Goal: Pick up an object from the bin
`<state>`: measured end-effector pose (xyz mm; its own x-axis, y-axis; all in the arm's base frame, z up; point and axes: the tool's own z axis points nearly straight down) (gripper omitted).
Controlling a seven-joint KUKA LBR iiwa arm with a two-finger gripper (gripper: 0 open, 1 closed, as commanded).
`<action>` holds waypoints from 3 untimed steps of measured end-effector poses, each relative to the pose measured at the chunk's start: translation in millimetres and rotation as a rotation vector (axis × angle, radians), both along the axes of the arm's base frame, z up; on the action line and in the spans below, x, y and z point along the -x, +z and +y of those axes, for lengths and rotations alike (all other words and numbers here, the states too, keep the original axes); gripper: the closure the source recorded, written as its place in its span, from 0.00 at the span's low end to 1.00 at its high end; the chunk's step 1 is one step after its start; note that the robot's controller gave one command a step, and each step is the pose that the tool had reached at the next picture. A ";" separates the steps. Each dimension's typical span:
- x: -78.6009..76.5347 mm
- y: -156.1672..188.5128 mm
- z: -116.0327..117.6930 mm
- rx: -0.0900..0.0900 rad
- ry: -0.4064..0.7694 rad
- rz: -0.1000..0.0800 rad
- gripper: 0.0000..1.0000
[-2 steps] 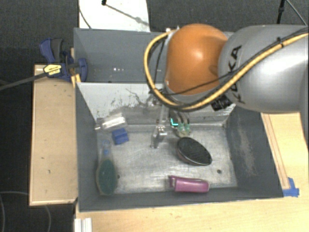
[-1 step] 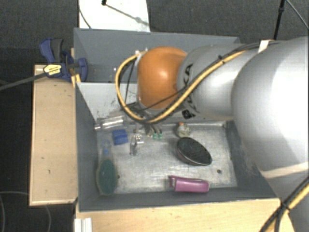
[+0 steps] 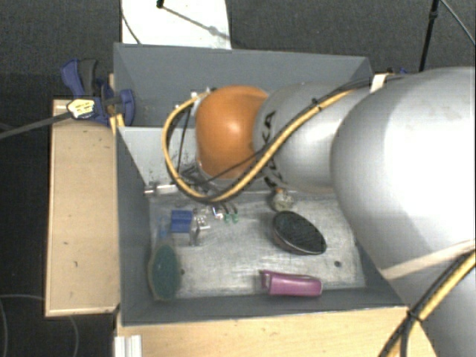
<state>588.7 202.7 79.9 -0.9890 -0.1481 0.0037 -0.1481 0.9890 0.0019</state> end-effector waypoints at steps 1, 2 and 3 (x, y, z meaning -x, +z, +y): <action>-1.3 -0.5 -0.8 0.001 -0.006 -0.002 1.00; -1.6 18.6 15.6 -0.002 -0.077 -0.010 1.00; 3.4 134.5 17.2 -0.003 0.016 -0.016 1.00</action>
Offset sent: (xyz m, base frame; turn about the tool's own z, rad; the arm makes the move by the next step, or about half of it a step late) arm 0.0000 0.0000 0.0000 0.0000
